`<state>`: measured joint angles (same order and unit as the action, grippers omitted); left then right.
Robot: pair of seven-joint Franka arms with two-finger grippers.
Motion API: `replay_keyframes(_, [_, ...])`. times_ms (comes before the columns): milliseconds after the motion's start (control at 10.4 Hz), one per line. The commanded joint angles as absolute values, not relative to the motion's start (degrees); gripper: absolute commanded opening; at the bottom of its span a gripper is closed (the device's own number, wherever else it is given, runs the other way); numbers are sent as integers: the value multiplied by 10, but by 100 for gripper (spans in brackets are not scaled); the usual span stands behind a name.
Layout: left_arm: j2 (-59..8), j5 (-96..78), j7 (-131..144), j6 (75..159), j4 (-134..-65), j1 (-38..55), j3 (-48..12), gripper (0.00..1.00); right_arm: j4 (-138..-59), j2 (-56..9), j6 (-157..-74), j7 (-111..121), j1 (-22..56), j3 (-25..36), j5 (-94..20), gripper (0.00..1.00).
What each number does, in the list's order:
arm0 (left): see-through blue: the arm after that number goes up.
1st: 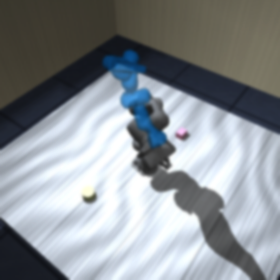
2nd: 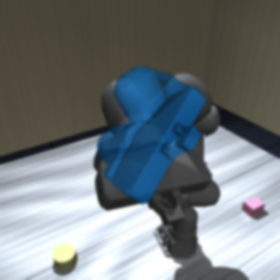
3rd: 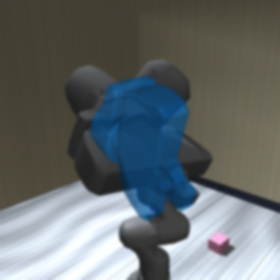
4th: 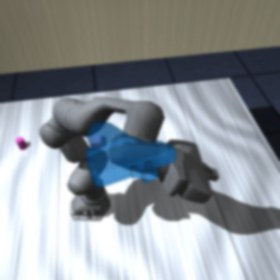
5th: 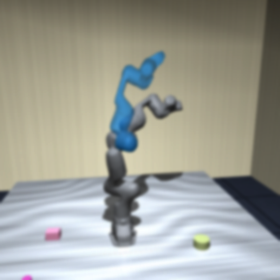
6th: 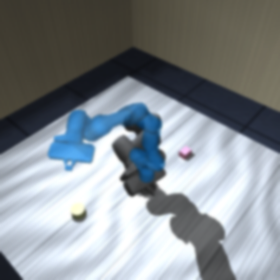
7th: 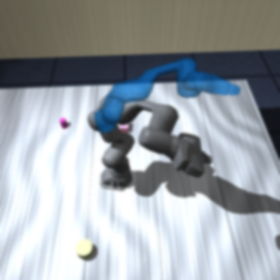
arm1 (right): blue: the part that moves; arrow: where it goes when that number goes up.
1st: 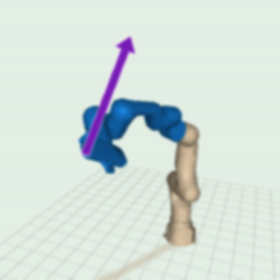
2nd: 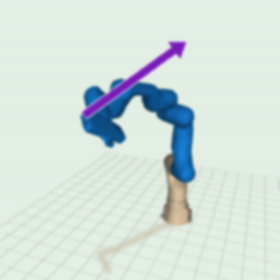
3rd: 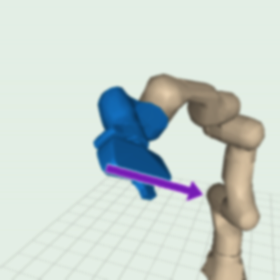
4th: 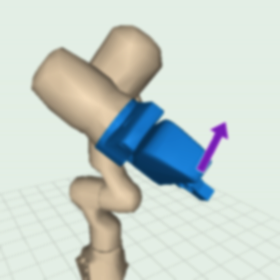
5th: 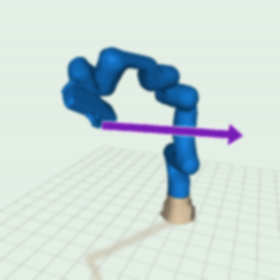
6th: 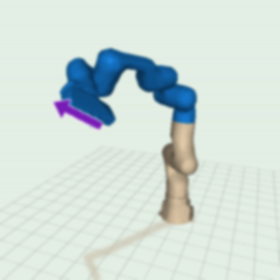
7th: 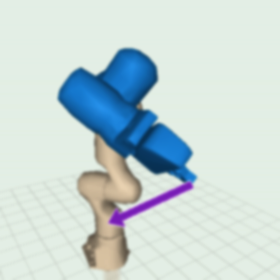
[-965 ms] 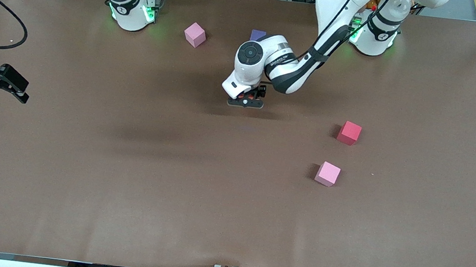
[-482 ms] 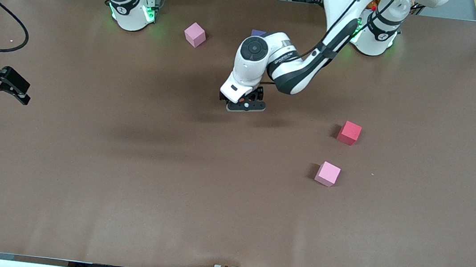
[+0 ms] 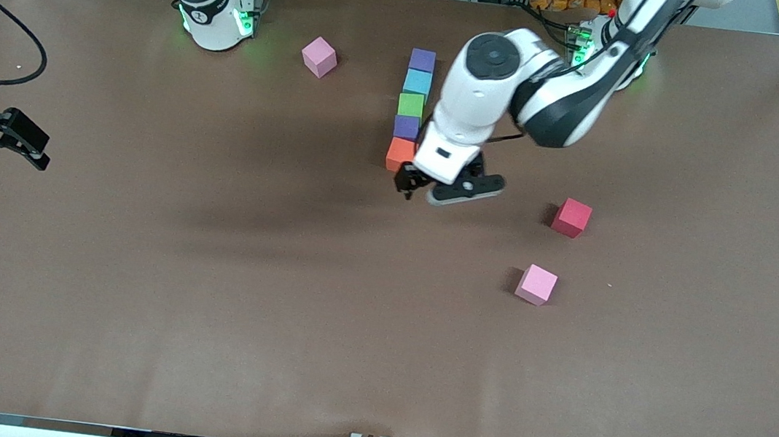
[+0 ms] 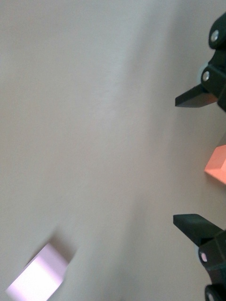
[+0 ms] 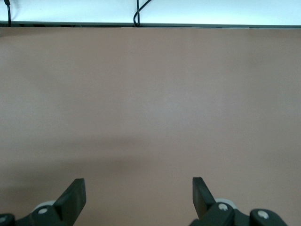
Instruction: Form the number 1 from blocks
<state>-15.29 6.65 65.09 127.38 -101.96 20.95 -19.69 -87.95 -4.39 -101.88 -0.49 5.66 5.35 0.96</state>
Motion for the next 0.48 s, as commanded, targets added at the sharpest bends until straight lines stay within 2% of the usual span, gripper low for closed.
replay_keyframes(0, [-72, 62, 551, 1217, -1037, 120, -221, 100, -854, -49, -984, -3, 54, 53, 9, 100])
replay_keyframes(289, [-3, 54, 386, 1141, -1027, 2, -222, 100, -827, -50, -942, -4, 53, 53, 8, 100])
replay_keyframes(386, [1, 42, 350, 1096, -999, -25, -221, 100, -826, -47, -940, -6, 44, 51, 7, 100])
